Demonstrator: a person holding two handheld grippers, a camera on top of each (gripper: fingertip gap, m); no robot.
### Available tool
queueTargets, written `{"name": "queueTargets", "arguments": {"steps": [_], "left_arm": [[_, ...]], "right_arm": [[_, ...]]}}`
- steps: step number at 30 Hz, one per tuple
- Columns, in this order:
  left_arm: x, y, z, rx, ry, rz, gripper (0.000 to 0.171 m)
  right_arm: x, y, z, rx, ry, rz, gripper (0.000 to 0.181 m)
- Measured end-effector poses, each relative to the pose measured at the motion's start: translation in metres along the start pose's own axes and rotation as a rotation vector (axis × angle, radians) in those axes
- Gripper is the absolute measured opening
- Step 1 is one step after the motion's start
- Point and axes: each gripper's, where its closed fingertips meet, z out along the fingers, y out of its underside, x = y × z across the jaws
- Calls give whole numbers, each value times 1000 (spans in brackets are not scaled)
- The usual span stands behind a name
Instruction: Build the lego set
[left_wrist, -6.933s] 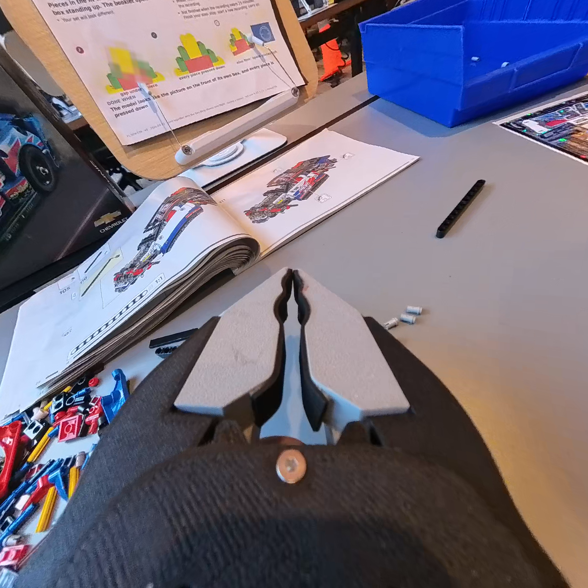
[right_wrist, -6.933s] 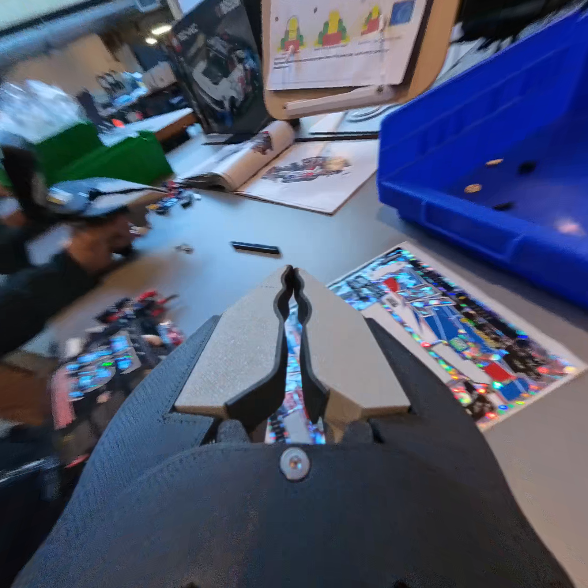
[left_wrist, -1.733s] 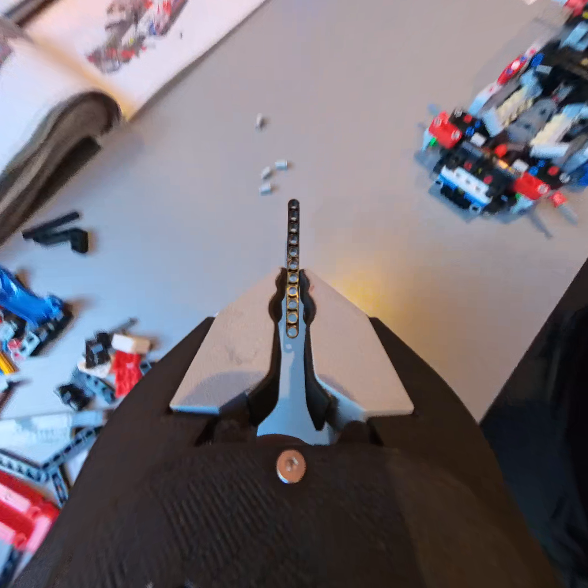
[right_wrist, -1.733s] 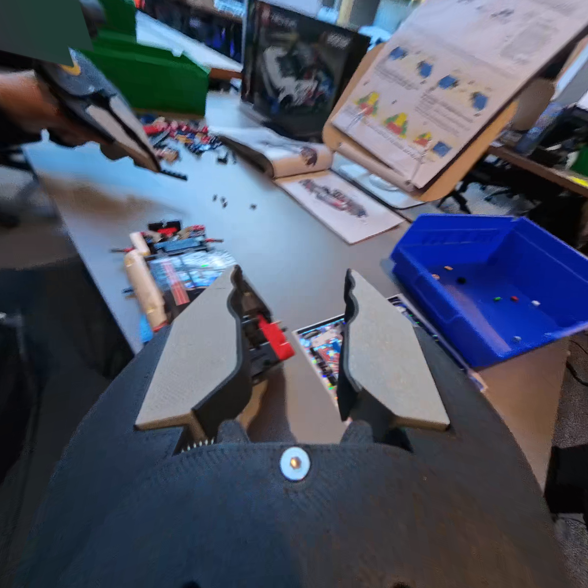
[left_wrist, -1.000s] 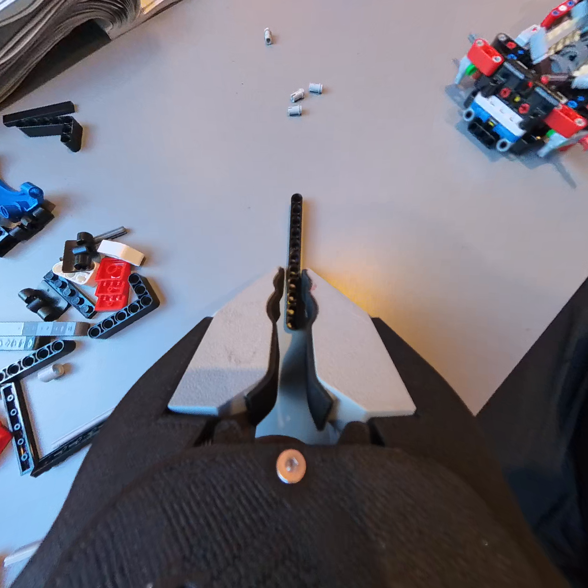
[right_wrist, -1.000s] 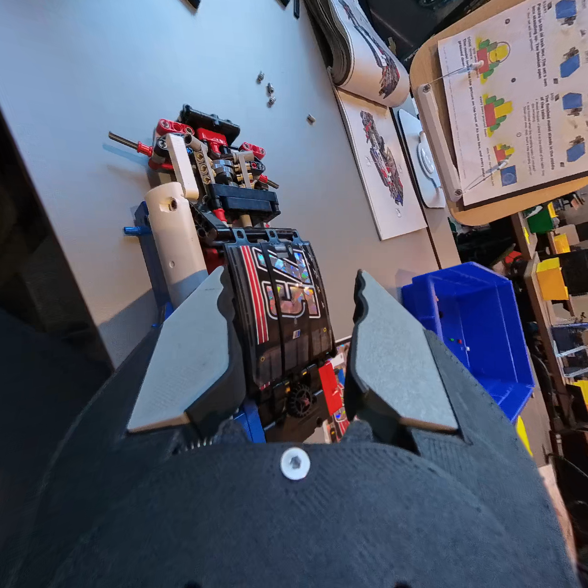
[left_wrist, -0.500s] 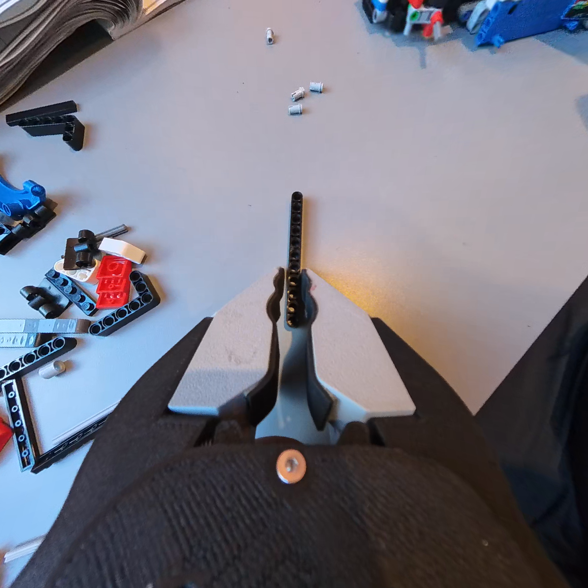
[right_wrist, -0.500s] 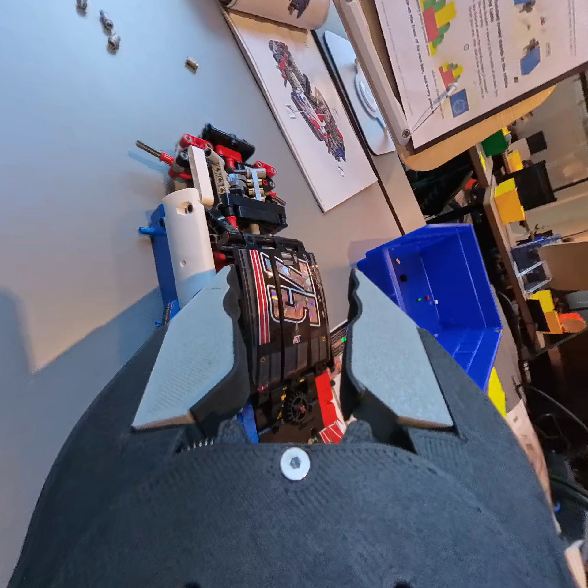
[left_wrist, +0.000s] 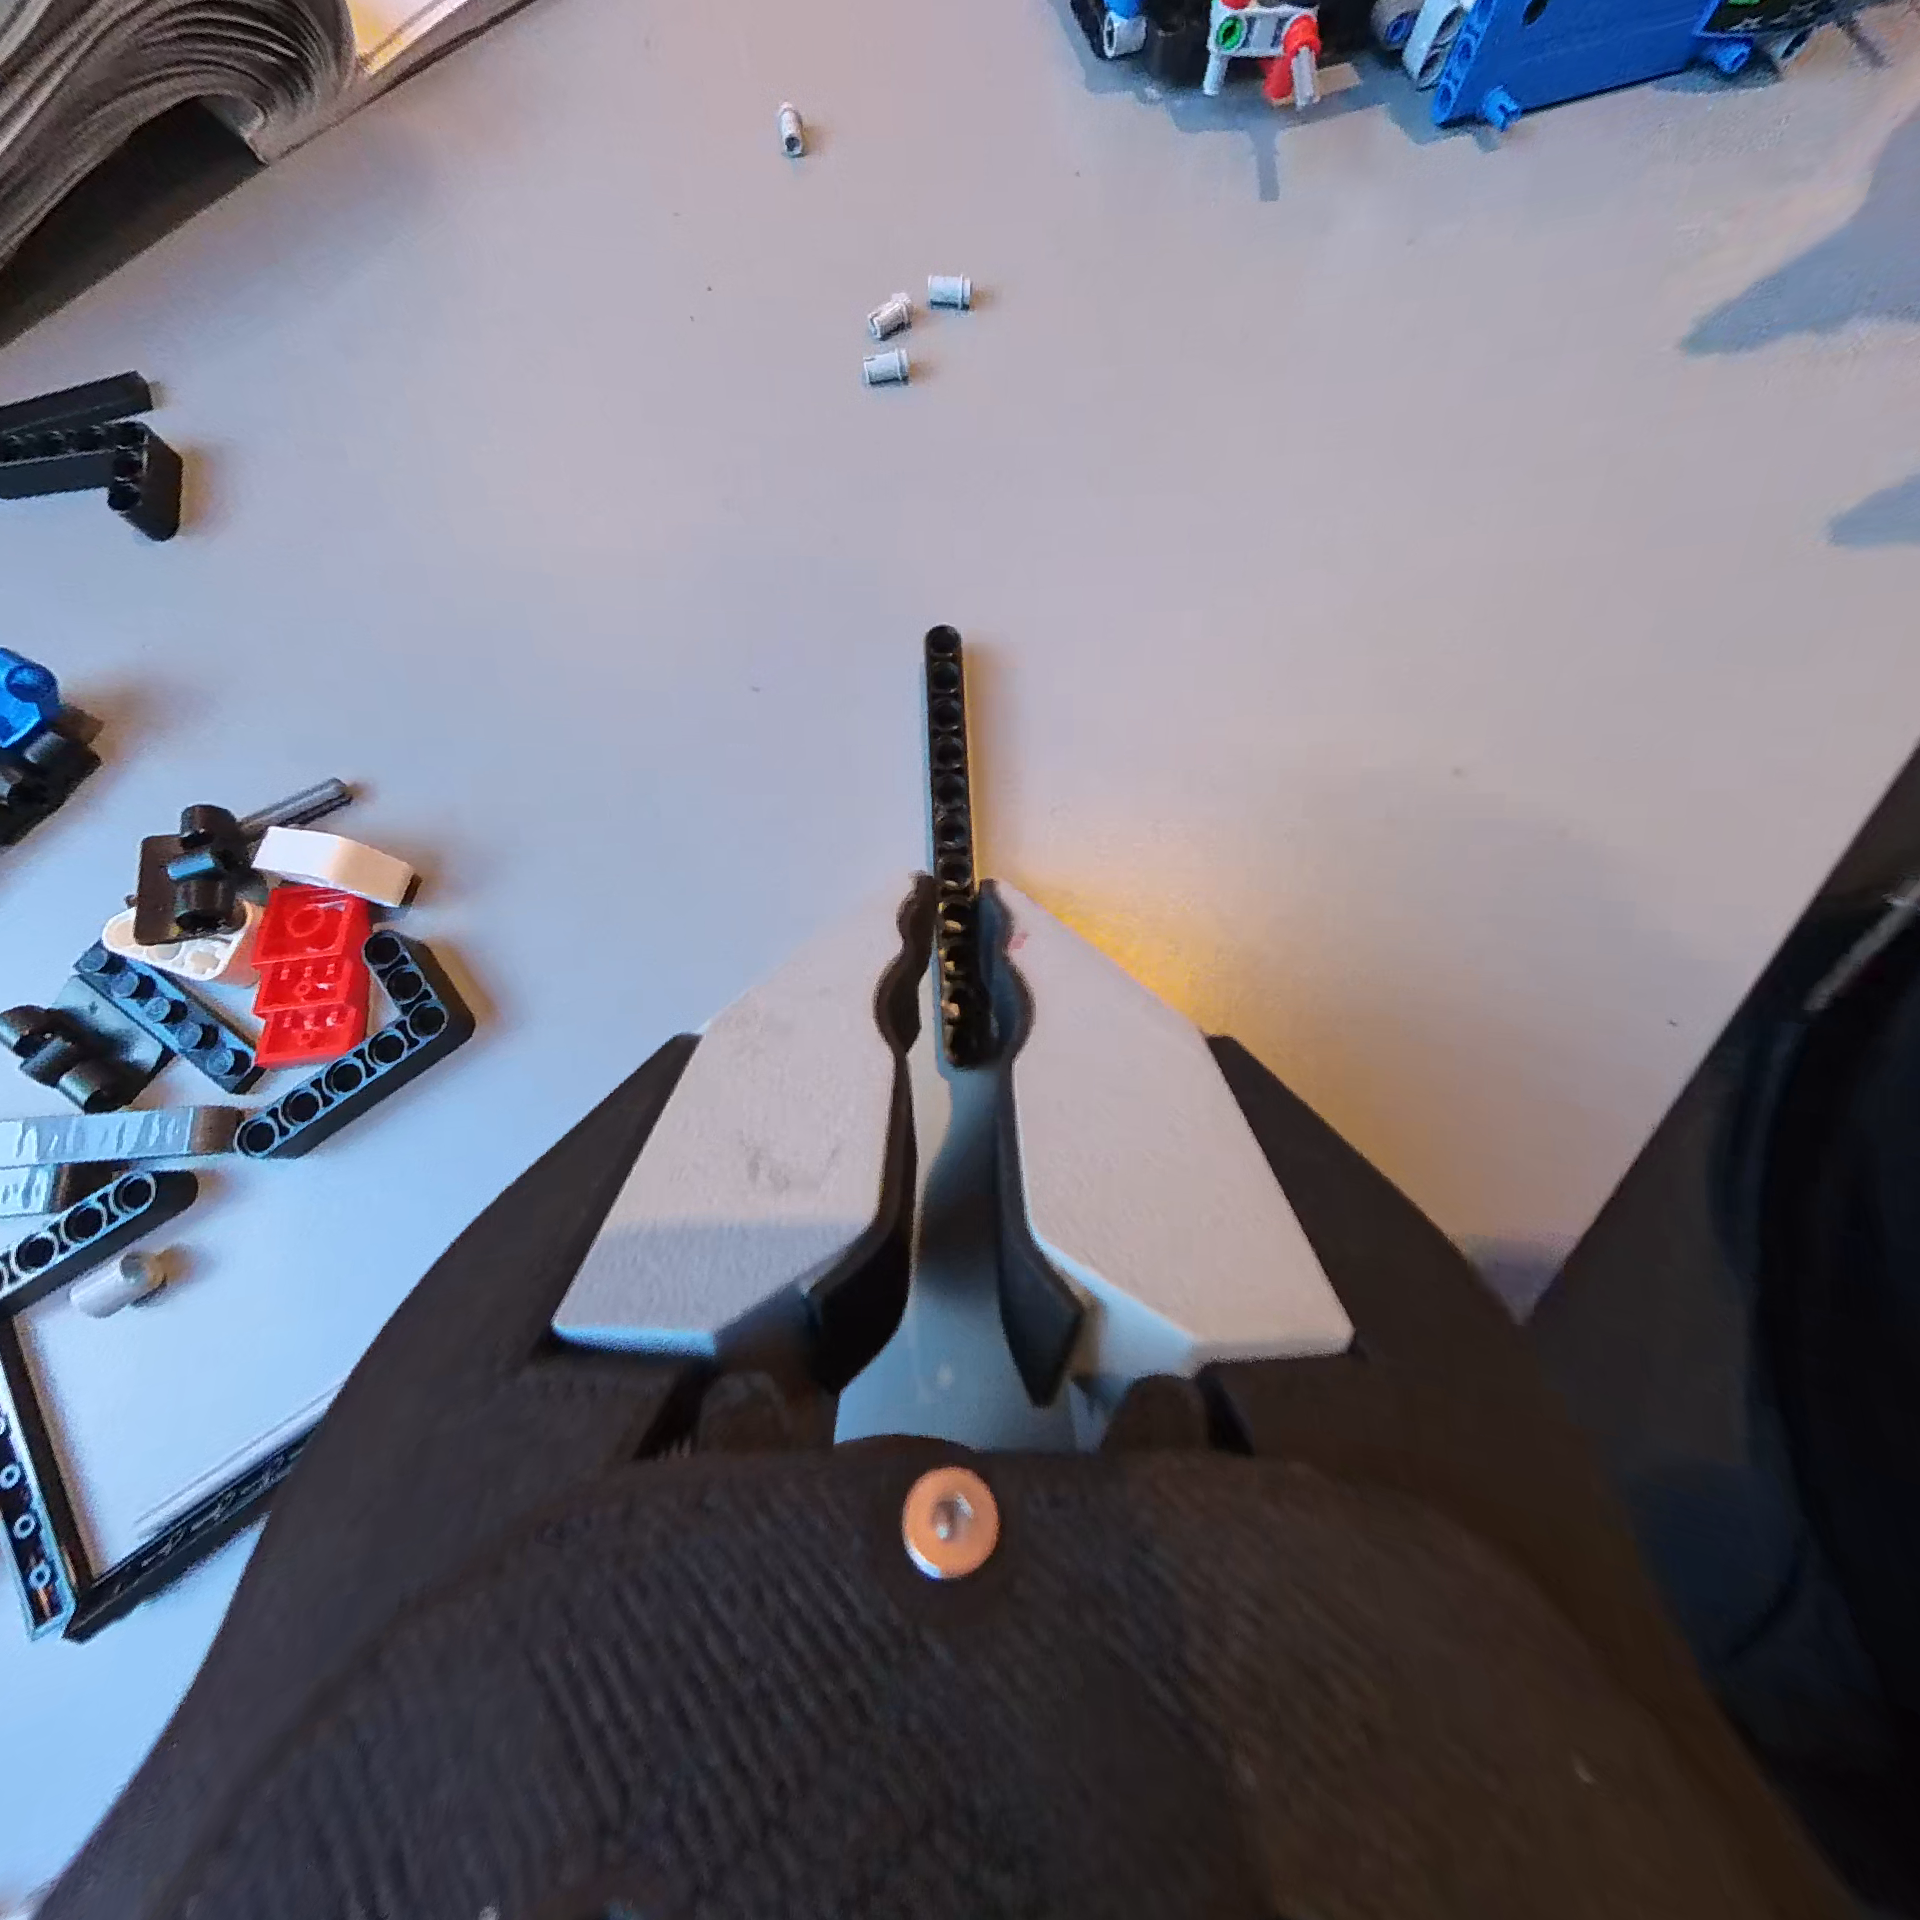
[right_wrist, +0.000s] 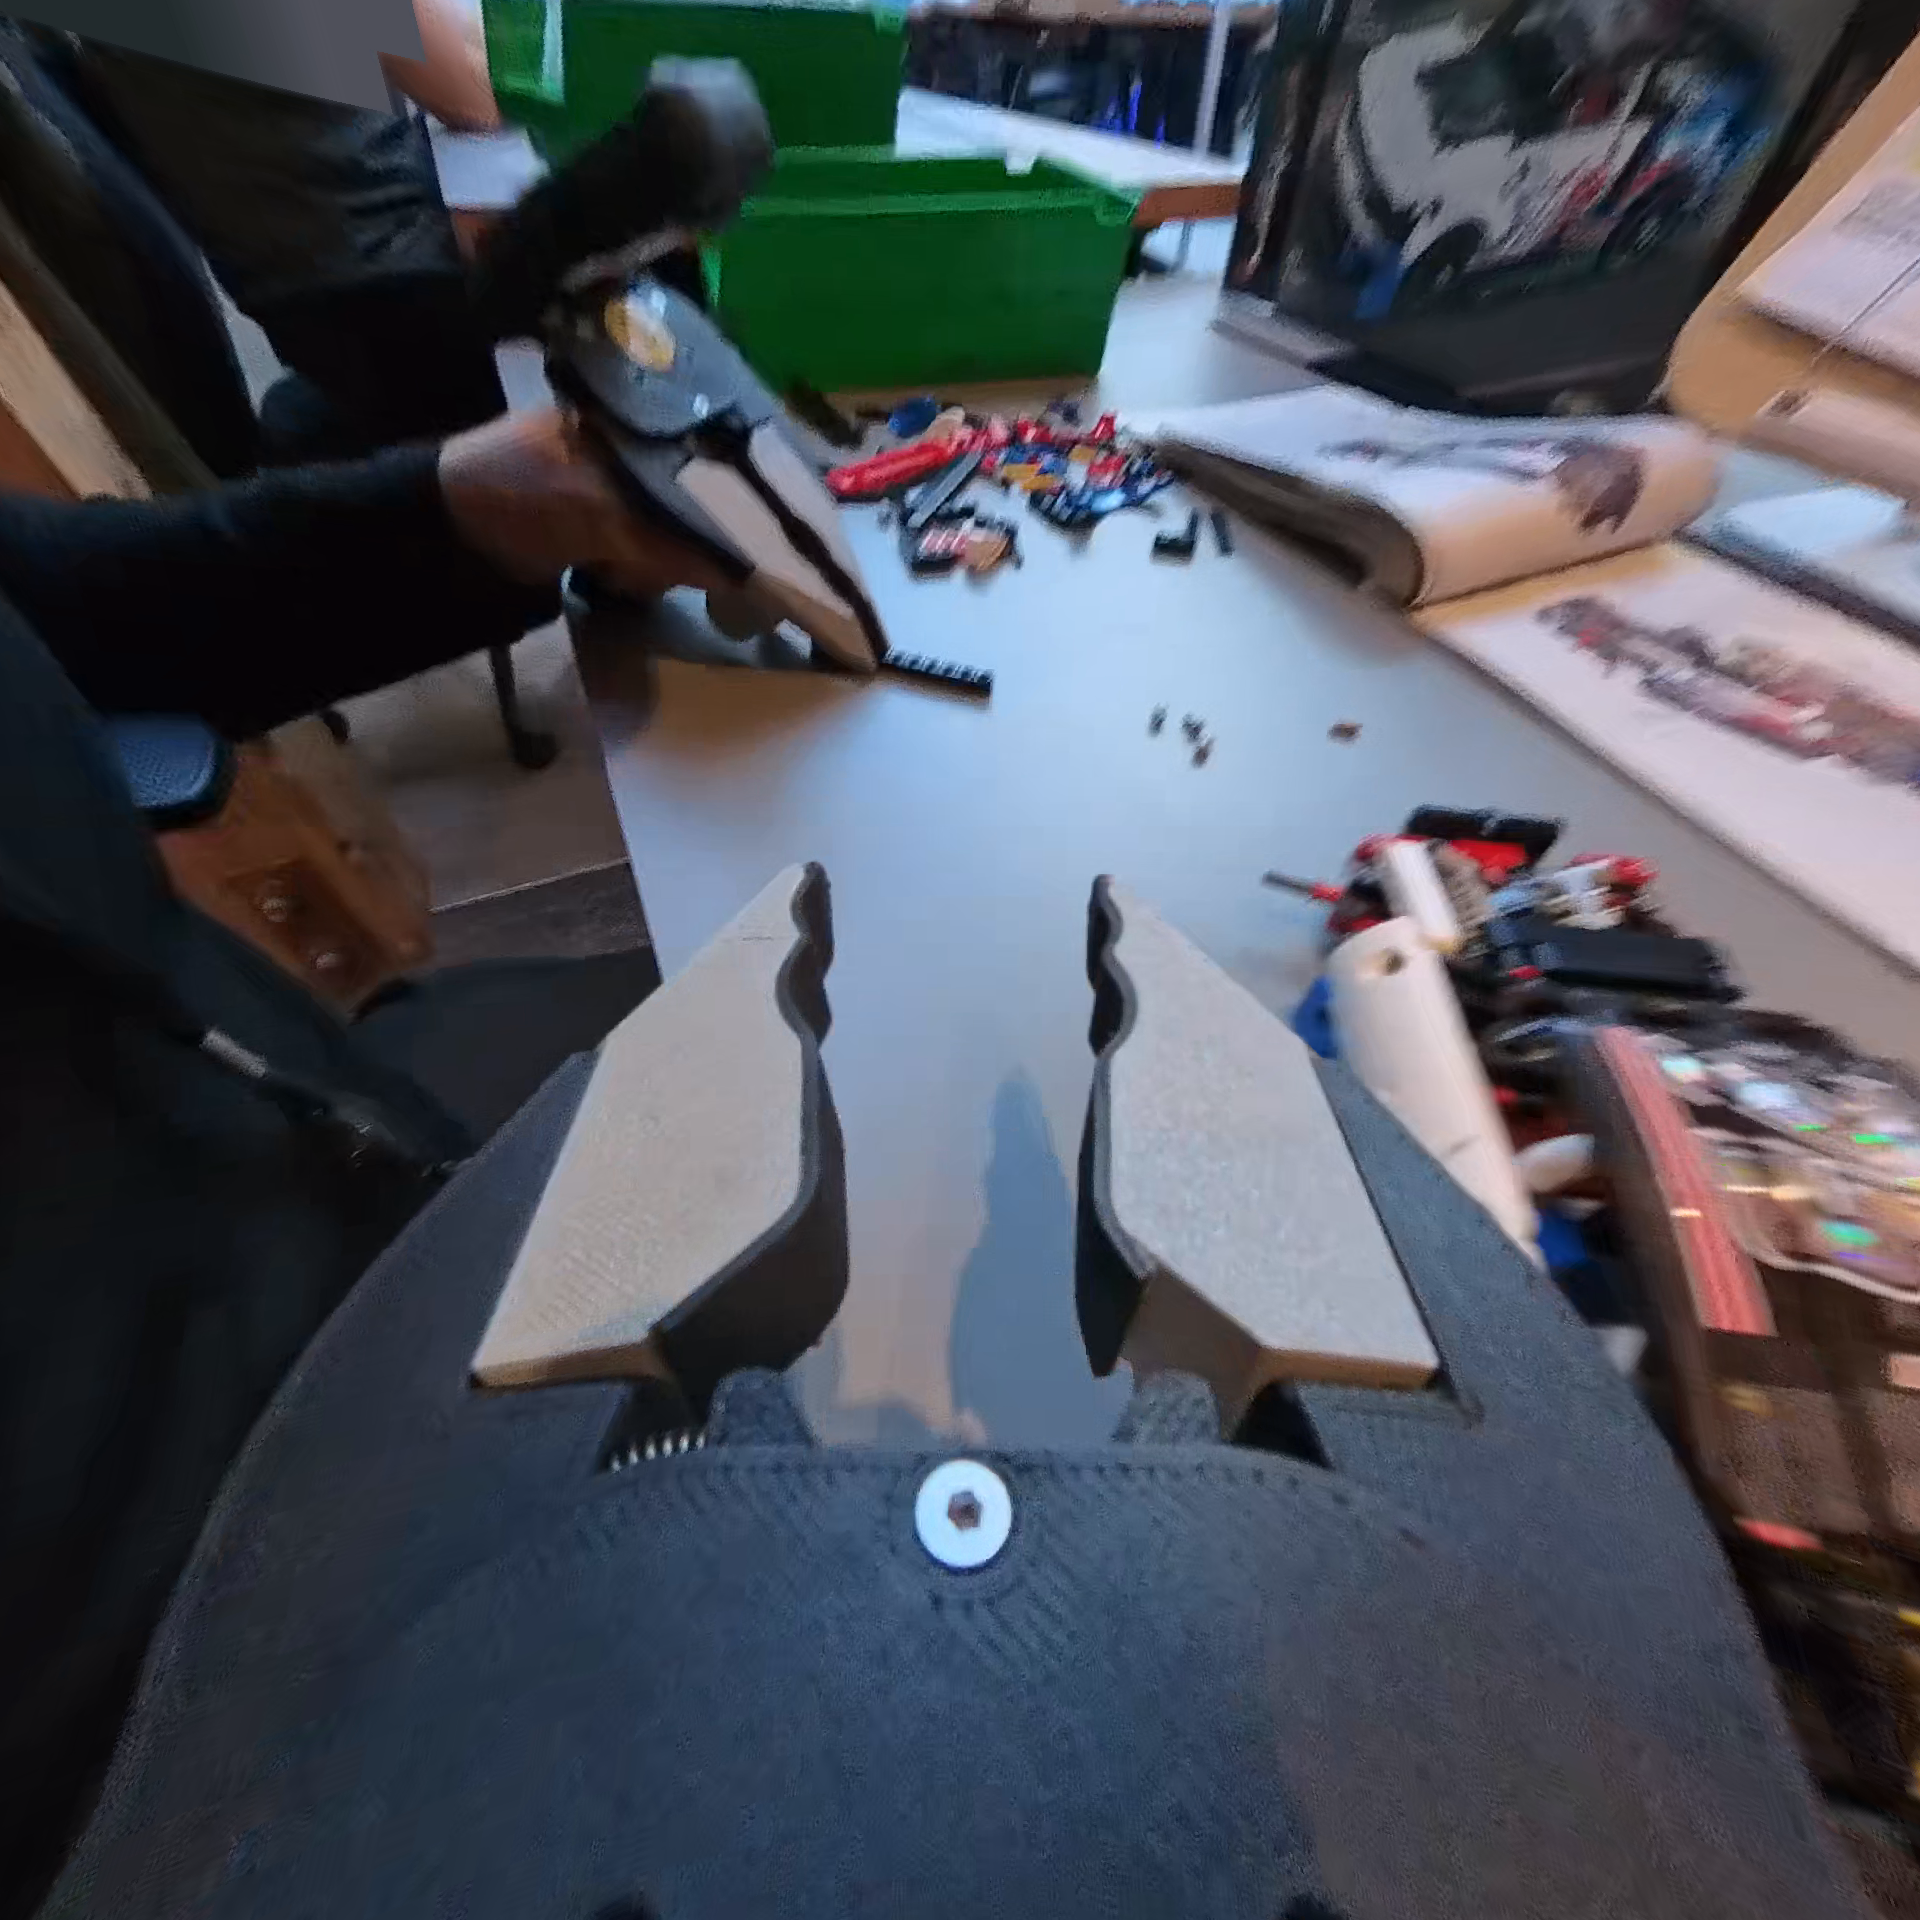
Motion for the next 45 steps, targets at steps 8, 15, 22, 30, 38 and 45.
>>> {"name": "queueTargets", "arguments": {"steps": [8,15,22,30,38,45], "left_arm": [[2,-7,7,12,-58,177,5],[3,-12,13,10,40,160,5],[3,-13,15,4,94,106,5],[3,-13,14,10,43,160,5],[3,-13,14,11,37,170,4],[3,-13,14,13,12,194,4]], "right_arm": [[-13,17,48,-41,-99,-62,46],[10,11,68,-44,-104,-16,37],[26,-2,68,46,-40,-41,30],[23,-8,63,97,-45,-70,27],[16,-15,53,165,-22,-145,24],[-9,-6,39,136,-12,-264,22]]}}
